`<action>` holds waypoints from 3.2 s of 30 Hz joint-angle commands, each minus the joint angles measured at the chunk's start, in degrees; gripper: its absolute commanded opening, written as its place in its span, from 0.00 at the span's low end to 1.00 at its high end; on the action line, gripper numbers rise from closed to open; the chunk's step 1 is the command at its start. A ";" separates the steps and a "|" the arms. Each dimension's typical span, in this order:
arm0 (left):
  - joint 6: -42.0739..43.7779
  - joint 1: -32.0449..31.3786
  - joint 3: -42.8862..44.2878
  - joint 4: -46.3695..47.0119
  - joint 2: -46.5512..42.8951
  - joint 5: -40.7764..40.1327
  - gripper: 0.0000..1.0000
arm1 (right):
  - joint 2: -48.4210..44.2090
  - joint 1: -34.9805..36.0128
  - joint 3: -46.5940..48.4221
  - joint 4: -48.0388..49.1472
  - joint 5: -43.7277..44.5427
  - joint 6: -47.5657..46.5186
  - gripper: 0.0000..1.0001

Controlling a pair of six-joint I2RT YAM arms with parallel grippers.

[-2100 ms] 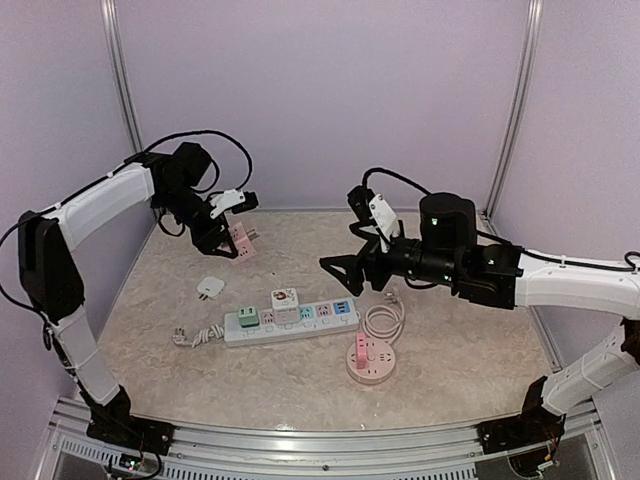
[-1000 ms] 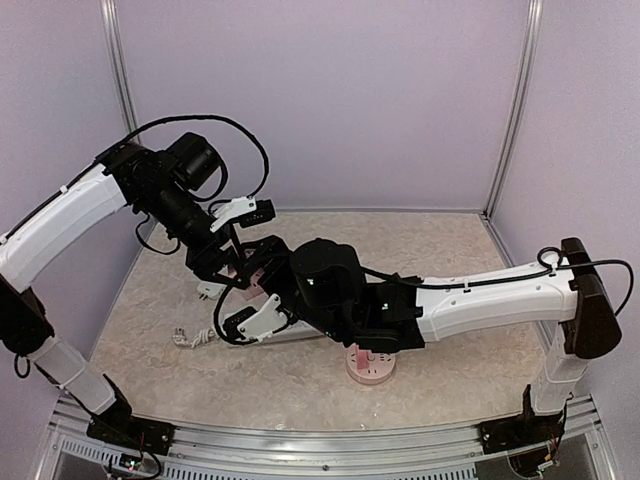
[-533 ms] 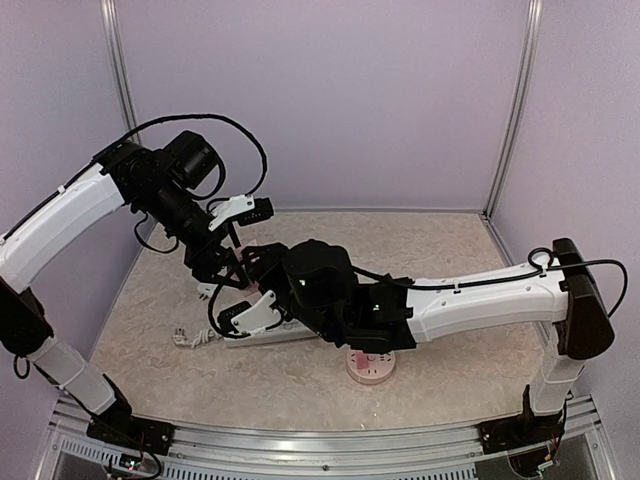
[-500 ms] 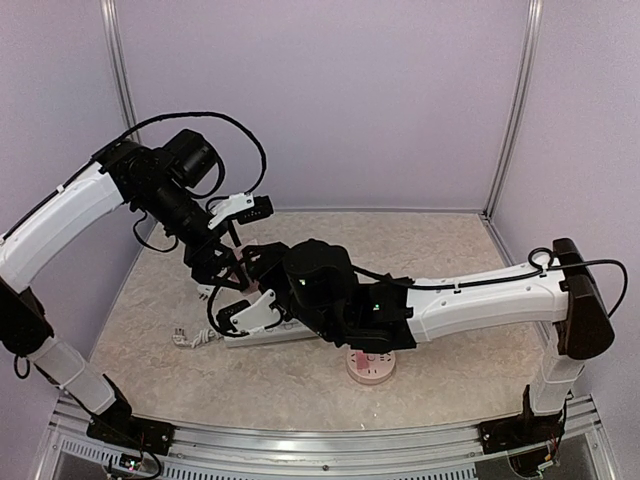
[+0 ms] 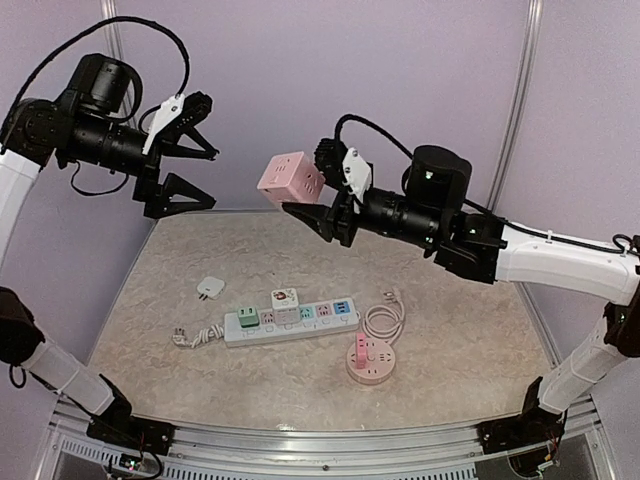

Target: Insert the plug

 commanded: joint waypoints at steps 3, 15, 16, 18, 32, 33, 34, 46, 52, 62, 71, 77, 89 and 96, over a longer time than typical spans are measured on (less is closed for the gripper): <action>0.57 -7.66 7.74 -5.83 1.20 2.50 0.99 | -1.35 -0.47 -1.19 21.84 -24.82 30.45 0.00; -12.71 -16.91 10.08 5.40 3.30 1.22 0.99 | -1.35 -0.48 -0.67 25.63 -26.80 34.27 0.00; -13.62 -18.08 10.34 6.15 3.59 0.33 0.99 | -1.35 -0.48 -0.87 25.81 -26.50 34.28 0.00; -15.28 -20.10 11.75 7.56 4.06 -1.58 0.99 | -1.18 -0.48 -1.27 26.87 -26.32 34.62 0.00; -17.58 -23.83 13.97 9.67 6.47 -8.65 0.59 | -1.02 -0.26 -1.48 26.80 -25.72 35.15 0.00; -17.53 -23.90 13.96 9.62 6.55 -8.41 0.55 | -0.91 -0.29 -1.44 26.82 -25.67 35.20 0.00; -17.48 -23.96 13.96 9.59 6.59 -8.21 0.52 | -0.77 -0.30 -1.44 26.68 -25.51 35.16 0.00; -15.63 -24.06 13.57 8.73 6.87 -7.60 0.78 | -0.46 -0.30 -1.53 26.26 -25.04 34.30 0.00; -15.36 -23.98 13.26 8.33 6.61 -7.00 0.50 | -0.39 -0.30 -1.72 26.11 -25.09 34.28 0.00; -14.51 -23.98 11.68 8.25 5.52 -11.58 0.00 | -1.07 -0.30 -1.75 20.21 -18.31 33.11 0.40; -11.09 -23.78 4.49 6.20 3.04 -18.07 0.00 | -6.50 -0.30 4.81 -7.69 -17.16 18.84 1.00; -11.09 -23.58 2.18 6.28 2.91 -18.31 0.00 | -3.10 -0.31 15.91 -28.37 -14.82 9.50 1.00; -11.34 -22.92 1.86 5.96 3.60 -16.32 0.00 | 6.52 -0.28 30.75 -45.00 -17.43 3.01 0.91; -10.88 -22.75 1.44 5.54 3.87 -15.55 0.00 | 6.72 -0.31 30.07 -43.08 -17.49 4.12 0.64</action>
